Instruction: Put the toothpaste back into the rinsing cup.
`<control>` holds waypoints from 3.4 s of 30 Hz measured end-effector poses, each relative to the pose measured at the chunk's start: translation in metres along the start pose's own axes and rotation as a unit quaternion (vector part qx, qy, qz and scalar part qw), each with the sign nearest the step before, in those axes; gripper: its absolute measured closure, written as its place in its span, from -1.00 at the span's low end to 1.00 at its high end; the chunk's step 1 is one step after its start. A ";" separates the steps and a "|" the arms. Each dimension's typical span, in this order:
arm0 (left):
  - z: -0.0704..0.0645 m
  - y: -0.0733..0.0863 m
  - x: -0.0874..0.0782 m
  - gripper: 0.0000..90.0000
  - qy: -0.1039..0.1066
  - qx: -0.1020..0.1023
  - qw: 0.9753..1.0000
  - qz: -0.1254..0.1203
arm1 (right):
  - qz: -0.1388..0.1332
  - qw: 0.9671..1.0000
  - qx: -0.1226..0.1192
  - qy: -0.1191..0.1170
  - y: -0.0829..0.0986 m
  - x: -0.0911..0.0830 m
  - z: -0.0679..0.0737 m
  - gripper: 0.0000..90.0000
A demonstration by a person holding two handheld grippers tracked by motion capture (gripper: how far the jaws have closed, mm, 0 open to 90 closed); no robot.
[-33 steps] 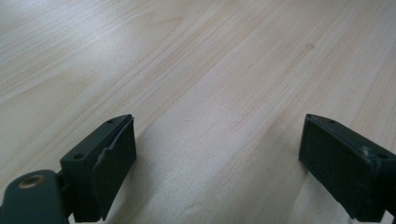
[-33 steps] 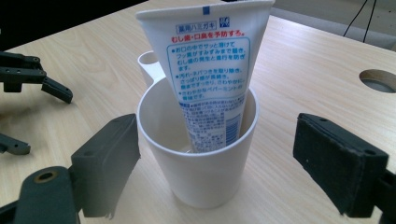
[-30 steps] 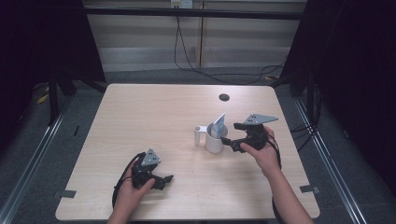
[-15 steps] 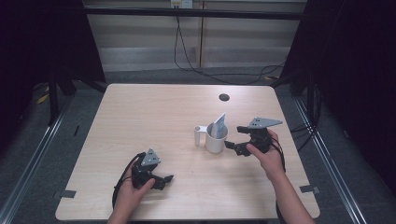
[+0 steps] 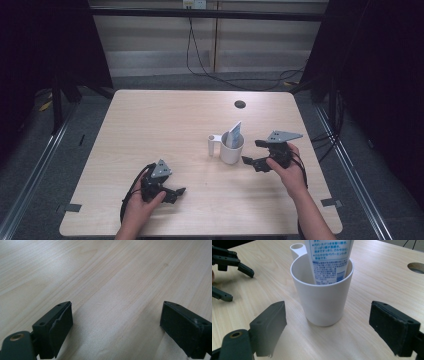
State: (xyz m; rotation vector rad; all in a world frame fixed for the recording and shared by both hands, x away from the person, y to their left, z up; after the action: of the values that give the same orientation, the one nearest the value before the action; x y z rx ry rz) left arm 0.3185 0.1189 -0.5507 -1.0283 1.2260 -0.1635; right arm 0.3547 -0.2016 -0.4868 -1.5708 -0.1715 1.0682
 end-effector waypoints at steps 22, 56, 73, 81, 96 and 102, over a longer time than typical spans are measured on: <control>0.000 0.000 0.000 -0.76 0.000 0.000 1.000 0.000 | 0.012 1.000 -0.007 -0.004 0.017 -0.004 0.006 -0.68; 0.000 0.000 0.000 -0.76 0.000 0.000 1.000 0.000 | 0.035 0.999 0.000 -0.009 0.053 -0.009 0.007 -0.68; 0.000 0.000 0.000 -0.75 -0.001 0.000 1.000 0.000 | 0.064 0.998 -0.009 0.005 0.075 -0.017 0.003 -0.68; 0.000 0.000 0.000 -0.75 -0.001 0.000 1.000 0.000 | 0.090 0.996 -0.020 0.011 0.089 -0.020 0.003 -0.68; -0.001 0.000 0.000 -0.76 -0.004 -0.001 1.000 0.001 | 0.099 0.994 -0.029 0.024 0.094 -0.025 0.001 -0.68; -0.001 0.000 0.000 -0.76 -0.004 -0.001 1.000 0.003 | 0.099 0.994 -0.028 0.022 0.094 -0.025 0.001 -0.69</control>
State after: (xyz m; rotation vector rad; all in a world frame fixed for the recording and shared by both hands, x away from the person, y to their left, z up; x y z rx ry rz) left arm 0.3179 0.1186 -0.5507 -1.0266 1.2218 -0.1542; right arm 0.2990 -0.2467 -0.5528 -1.6866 -0.0151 1.1897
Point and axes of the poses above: each handheld gripper's, and its own axes: x roughly forward along the jaws, y roughly out of its underside, z roughly to its left, the point moved 6 cm from there along x, roughly forward along the jaws, and after that the axes turned 1 degree about y, right-handed, at the moved point
